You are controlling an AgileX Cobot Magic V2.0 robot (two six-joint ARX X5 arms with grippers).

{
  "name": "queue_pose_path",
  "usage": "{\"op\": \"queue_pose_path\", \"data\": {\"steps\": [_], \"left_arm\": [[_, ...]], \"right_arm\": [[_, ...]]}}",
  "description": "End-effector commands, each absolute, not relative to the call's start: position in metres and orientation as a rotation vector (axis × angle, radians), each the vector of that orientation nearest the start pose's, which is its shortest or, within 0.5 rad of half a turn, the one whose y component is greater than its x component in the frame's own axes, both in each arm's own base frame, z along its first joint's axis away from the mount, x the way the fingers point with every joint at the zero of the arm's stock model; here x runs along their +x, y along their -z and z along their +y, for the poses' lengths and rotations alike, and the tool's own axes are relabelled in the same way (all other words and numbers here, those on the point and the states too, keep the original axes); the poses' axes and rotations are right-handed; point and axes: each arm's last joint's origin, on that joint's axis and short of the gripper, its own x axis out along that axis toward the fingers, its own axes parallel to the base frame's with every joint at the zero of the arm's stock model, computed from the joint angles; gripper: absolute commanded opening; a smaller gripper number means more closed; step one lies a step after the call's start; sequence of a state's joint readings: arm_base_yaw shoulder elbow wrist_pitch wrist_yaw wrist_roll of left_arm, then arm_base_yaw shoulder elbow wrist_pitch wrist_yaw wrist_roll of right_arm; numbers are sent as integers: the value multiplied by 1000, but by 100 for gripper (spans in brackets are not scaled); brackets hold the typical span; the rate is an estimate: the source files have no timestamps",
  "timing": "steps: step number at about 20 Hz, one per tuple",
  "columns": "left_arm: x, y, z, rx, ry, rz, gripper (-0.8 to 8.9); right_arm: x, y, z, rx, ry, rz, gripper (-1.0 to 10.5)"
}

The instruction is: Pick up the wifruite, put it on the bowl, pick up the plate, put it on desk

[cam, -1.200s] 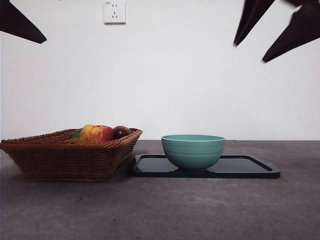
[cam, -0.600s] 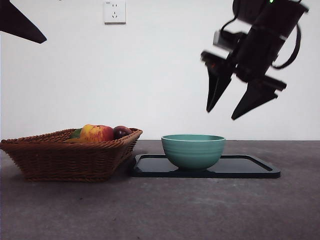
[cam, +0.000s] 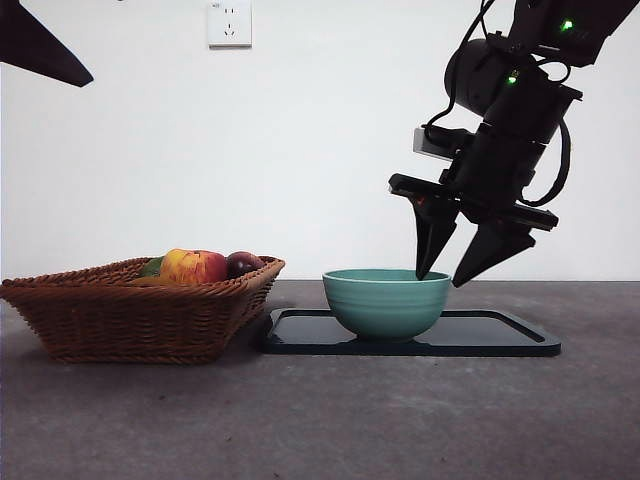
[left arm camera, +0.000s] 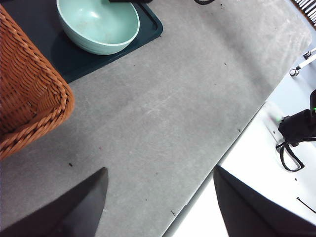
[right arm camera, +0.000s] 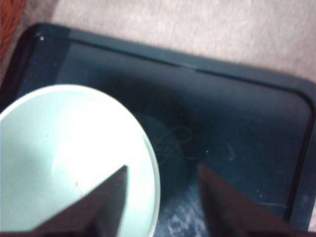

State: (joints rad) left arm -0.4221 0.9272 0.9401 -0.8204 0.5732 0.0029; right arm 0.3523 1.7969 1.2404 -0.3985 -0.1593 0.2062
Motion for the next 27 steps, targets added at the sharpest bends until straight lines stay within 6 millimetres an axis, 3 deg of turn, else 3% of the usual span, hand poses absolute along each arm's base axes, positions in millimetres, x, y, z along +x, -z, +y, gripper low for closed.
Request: {"op": "queue_pose_path", "data": {"steps": [1, 5, 9, 18, 21, 27], "left_arm": [[149, -315, -85, -49, 953, 818, 339], [149, -315, -85, -49, 954, 818, 339], [149, -315, -85, -49, 953, 818, 339], [149, -315, -85, -49, 954, 818, 339], [149, -315, -85, -49, 954, 818, 339], [149, -315, -85, -48, 954, 817, 339]], "right_arm": [[355, -202, 138, 82, -378, 996, 160], [356, -199, 138, 79, -379, 999, 157], [357, -198, 138, 79, -380, 999, 47], [356, -204, 138, 79, -389, 975, 11], [349, -224, 136, 75, -402, 929, 11], [311, -293, 122, 74, -432, 790, 11]]}}
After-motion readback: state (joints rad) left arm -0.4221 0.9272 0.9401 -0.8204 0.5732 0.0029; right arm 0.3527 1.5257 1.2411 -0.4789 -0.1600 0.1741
